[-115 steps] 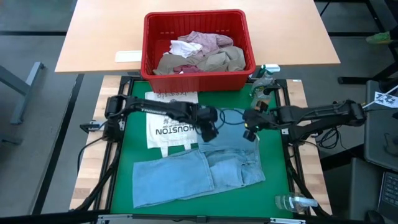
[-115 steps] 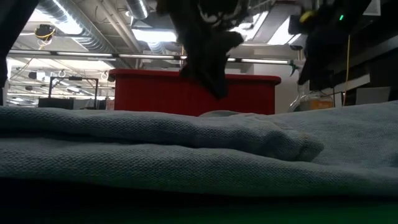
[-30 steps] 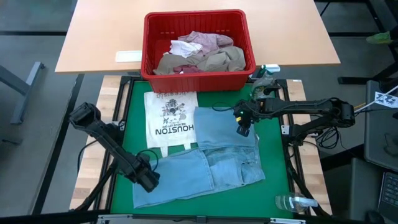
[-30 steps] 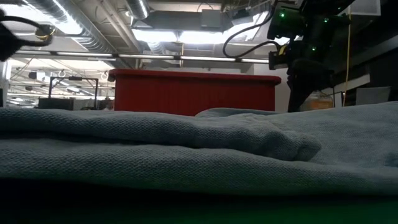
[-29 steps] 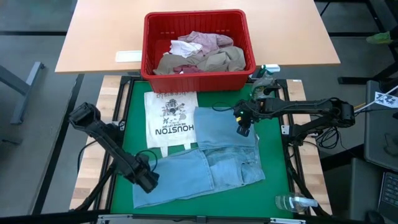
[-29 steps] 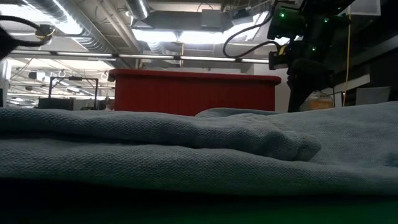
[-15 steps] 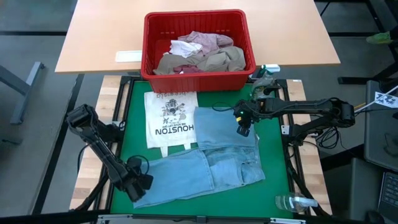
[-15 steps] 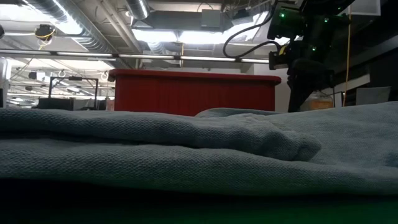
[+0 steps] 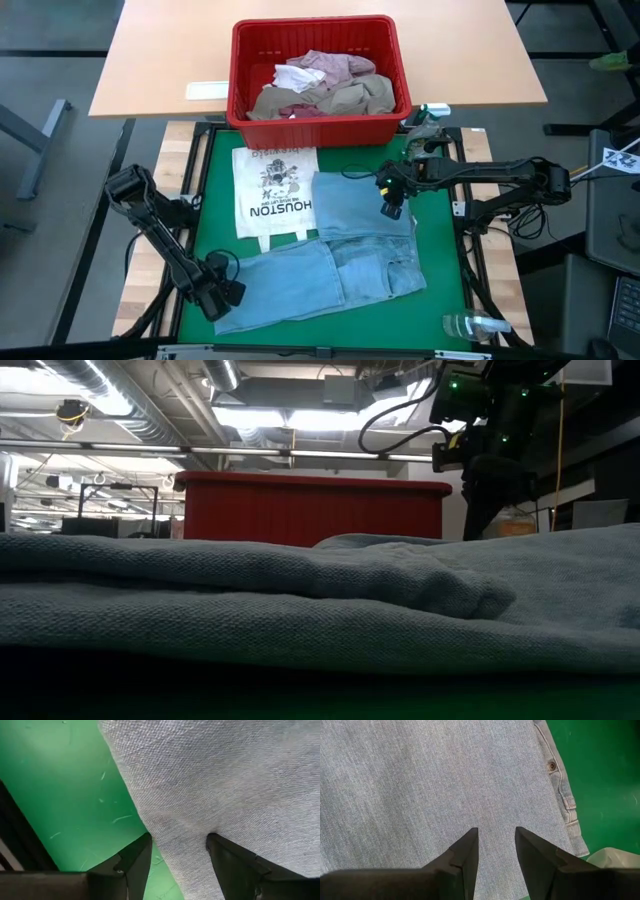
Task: Fold laundry
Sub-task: Fold the light blue pants
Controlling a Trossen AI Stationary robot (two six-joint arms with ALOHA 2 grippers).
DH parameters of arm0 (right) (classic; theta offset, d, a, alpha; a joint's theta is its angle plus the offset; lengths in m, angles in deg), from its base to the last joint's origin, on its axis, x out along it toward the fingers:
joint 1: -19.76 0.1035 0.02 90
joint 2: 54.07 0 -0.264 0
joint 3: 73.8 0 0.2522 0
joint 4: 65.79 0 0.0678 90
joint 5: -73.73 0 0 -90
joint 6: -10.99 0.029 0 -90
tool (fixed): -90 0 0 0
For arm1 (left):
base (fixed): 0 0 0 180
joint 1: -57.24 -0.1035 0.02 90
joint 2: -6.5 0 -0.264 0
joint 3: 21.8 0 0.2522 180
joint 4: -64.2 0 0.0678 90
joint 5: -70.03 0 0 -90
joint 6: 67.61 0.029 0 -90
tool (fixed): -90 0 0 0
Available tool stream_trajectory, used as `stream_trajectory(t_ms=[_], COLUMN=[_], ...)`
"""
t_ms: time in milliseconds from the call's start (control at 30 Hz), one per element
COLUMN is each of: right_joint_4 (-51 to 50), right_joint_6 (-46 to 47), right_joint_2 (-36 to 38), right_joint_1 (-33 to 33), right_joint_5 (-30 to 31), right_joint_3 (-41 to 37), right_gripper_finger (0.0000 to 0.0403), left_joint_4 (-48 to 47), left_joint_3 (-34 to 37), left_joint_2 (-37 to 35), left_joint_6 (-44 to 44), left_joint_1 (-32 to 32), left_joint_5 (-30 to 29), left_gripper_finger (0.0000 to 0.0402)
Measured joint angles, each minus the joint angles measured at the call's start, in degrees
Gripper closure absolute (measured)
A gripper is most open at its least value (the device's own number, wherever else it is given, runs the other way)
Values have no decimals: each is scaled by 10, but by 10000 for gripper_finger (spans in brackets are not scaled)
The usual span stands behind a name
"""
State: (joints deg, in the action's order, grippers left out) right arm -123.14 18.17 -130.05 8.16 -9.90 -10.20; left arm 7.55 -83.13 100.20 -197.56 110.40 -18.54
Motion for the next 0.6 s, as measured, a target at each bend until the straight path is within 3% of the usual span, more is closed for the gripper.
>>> stream_trajectory(t_ms=[133,400,600], right_joint_4=[0,0,-3], right_joint_6=[0,-21,-22], right_joint_2=[0,0,2], right_joint_1=[0,0,0], right_joint_5=[0,0,0], right_joint_3=[0,0,0], right_gripper_finger=[274,274,274], left_joint_4=[7,-25,-108], left_joint_3=[0,-41,-107], left_joint_2=[1,7,7], left_joint_6=[-3,-7,-15], left_joint_1=[0,-2,-3], left_joint_5=[-4,-13,-4], left_gripper_finger=[251,382,384])
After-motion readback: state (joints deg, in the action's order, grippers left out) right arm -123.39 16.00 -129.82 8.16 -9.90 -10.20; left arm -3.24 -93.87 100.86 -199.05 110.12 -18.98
